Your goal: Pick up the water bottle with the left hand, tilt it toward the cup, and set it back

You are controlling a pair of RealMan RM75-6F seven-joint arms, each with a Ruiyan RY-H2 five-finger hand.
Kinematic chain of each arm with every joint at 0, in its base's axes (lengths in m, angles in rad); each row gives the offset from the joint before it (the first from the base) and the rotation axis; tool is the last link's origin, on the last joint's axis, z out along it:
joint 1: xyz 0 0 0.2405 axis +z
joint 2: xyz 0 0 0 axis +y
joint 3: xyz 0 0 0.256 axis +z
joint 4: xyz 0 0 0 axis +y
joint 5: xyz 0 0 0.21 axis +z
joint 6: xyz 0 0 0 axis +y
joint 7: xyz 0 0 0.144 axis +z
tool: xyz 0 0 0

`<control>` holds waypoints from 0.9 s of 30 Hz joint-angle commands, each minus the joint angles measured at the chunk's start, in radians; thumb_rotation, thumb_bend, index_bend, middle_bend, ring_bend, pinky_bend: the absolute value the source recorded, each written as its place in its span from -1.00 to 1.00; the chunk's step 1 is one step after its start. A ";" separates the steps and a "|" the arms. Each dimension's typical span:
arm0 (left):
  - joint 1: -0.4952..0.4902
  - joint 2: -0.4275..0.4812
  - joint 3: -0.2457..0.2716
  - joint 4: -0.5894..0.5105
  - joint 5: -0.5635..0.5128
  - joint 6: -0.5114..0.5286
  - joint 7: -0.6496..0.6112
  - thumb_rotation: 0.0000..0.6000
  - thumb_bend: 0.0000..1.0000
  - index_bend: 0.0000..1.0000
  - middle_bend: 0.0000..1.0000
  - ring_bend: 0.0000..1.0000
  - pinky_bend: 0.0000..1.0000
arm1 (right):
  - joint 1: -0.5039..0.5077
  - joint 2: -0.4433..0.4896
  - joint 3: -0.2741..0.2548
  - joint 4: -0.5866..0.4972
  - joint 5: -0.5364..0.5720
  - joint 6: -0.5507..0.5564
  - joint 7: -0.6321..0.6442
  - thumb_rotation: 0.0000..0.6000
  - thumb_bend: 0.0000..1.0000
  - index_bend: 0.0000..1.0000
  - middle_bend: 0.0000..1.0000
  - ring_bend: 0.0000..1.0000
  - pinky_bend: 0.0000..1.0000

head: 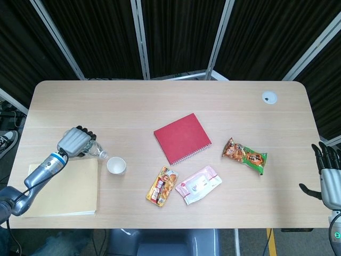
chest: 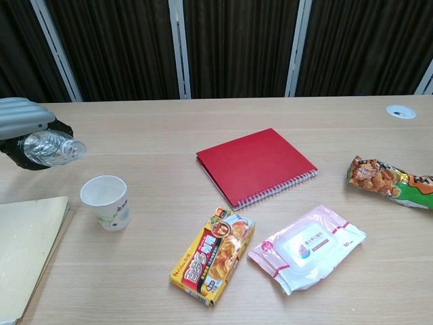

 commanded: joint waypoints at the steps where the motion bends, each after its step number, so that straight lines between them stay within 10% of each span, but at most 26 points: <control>1: -0.002 -0.003 -0.001 -0.006 -0.001 0.001 0.021 1.00 -0.01 0.03 -0.07 -0.22 -0.23 | 0.000 0.000 0.000 0.000 0.000 -0.001 0.000 1.00 -1.00 -1.00 -1.00 -1.00 -1.00; 27: -0.004 -0.033 0.003 0.027 0.014 0.047 0.159 1.00 -0.01 0.03 -0.07 -0.22 -0.23 | 0.000 0.002 0.002 0.002 0.006 -0.002 0.005 1.00 -1.00 -1.00 -1.00 -1.00 -1.00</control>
